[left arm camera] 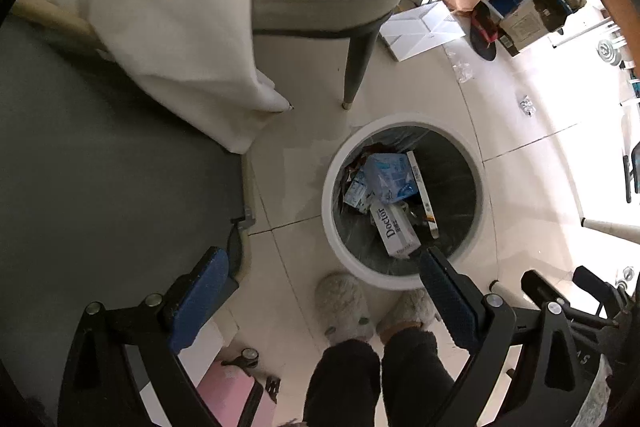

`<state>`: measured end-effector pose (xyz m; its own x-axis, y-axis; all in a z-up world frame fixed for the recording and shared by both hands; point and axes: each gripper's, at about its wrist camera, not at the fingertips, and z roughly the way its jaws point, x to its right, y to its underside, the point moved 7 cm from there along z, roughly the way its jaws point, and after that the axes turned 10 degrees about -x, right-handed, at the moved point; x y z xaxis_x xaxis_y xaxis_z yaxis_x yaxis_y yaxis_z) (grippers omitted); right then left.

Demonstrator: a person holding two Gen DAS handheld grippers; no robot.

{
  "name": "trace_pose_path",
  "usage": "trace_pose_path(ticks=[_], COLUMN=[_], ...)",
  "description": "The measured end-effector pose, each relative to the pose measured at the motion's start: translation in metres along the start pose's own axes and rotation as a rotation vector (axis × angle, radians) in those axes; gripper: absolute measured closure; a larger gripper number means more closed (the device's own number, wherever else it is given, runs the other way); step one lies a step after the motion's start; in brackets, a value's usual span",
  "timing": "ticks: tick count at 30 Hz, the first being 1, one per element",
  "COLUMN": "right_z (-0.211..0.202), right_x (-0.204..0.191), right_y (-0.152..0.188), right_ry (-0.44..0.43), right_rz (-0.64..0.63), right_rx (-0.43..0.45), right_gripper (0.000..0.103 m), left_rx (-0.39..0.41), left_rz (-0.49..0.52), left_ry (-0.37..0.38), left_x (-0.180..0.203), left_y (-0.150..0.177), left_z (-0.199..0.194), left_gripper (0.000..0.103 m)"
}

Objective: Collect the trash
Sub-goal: 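Carry the plastic bag and leaflet over the bin and open both tools, then move both open tools from the bin back over the table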

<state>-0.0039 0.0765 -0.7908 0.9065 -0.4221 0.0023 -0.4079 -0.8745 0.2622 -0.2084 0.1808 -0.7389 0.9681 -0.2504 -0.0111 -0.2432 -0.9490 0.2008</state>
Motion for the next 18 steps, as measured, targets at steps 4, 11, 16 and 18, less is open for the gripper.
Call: trace_pose_path(ticks=[4,11,16,18], right_z=[-0.041,-0.129,-0.186,-0.211], right_x=[0.001,0.001,-0.003,-0.003], right_y=[0.013,0.045,0.070,0.081], right_ry=[0.003,-0.011,-0.028,-0.040], right_rz=[0.004,-0.010,-0.020,-0.018], right_rx=[0.015,0.058,0.088,0.099], right_gripper=[0.000,0.000,0.000,0.000], left_rx=[0.015,0.032,0.053,0.064], left_rz=[0.011,0.014,0.022,0.031], left_ry=[-0.012,-0.007,0.009,0.007], left_x=[-0.001,0.000,0.001,0.002], left_y=[0.017,0.051,0.073,0.080], left_z=[-0.036,-0.104,-0.156,-0.176], left_gripper=[0.005,0.005,0.005,0.005])
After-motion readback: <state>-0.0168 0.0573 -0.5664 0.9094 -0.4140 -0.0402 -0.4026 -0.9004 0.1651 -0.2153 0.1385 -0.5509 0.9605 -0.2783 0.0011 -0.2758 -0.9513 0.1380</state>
